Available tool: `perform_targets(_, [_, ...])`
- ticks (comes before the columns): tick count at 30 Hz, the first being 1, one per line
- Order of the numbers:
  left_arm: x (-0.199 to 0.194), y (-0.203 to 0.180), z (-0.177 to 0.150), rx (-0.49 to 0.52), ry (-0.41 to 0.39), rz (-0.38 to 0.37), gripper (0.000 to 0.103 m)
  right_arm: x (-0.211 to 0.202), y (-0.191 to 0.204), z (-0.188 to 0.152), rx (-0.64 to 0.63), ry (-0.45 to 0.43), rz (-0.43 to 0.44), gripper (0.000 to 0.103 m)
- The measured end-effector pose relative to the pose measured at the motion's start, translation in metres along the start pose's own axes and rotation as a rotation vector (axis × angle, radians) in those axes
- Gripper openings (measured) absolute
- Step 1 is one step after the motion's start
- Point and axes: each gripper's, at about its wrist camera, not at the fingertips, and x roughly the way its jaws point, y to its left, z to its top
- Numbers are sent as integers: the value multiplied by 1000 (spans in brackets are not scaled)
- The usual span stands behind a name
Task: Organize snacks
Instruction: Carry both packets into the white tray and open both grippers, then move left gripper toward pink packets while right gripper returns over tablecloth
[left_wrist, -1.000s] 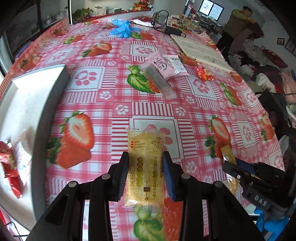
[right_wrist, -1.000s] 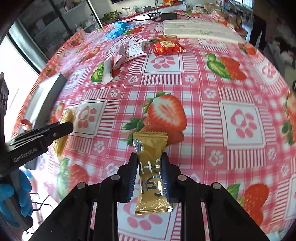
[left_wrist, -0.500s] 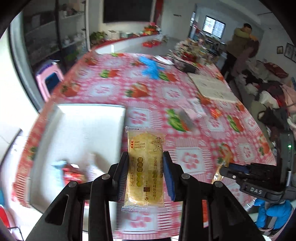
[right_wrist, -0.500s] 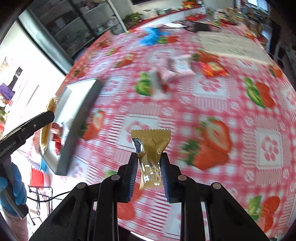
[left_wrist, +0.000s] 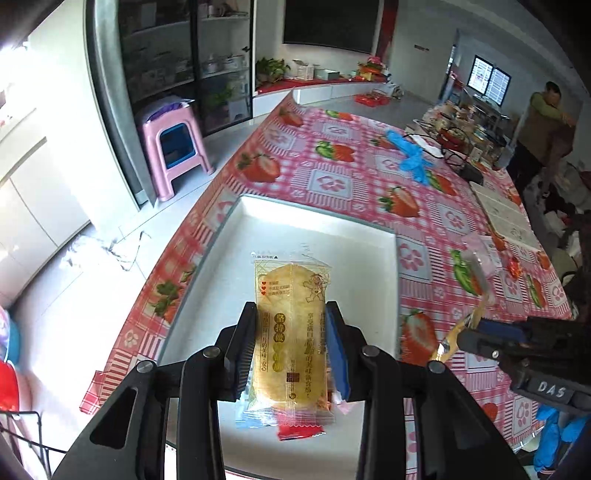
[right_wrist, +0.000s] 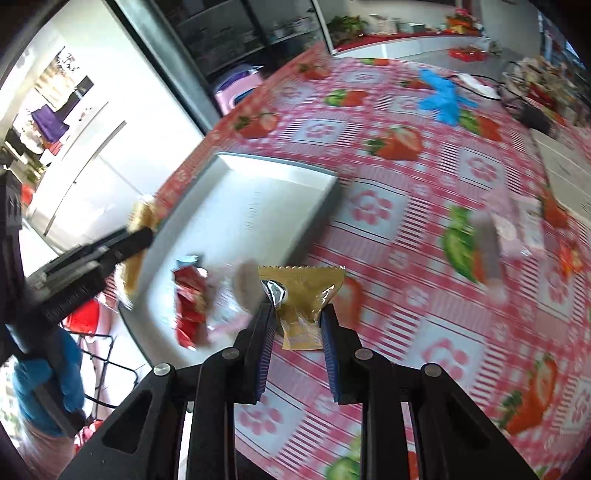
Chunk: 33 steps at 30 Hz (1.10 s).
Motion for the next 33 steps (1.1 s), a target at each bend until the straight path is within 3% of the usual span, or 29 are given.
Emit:
perform_targets(8, [24, 29, -8, -50, 48, 7, 39, 27, 63, 49, -102, 1, 28, 27])
perform_targets(13, [36, 34, -15, -56, 78, -3, 40, 55, 79, 50, -142, 33, -8, 27])
perform_targets(14, [37, 34, -16, -55, 80, 1, 45, 59, 79, 49, -143, 42, -10, 27])
perform_targets(17, [41, 33, -20, -49, 76, 14, 79, 71, 76, 44, -132, 78, -4, 28])
perform_targets(18, [40, 32, -22, -48, 69, 17, 81, 72, 74, 43, -127, 87, -1, 41])
perform_targets(19, [39, 31, -22, -42, 65, 26, 81, 74, 71, 41, -117, 91, -4, 64])
perform_targets(21, [40, 30, -23, -33, 70, 29, 82, 70, 65, 41, -103, 70, -42, 82])
perform_targets(24, [42, 26, -22, -39, 82, 18, 82, 67, 52, 38, -80, 70, -54, 83])
perform_targets(26, [40, 18, -21, -18, 82, 19, 82, 65, 35, 34, -49, 66, -74, 103])
perform_targets(33, [24, -35, -17, 106, 51, -31, 84, 54, -35, 11, 42, 75, -196, 103])
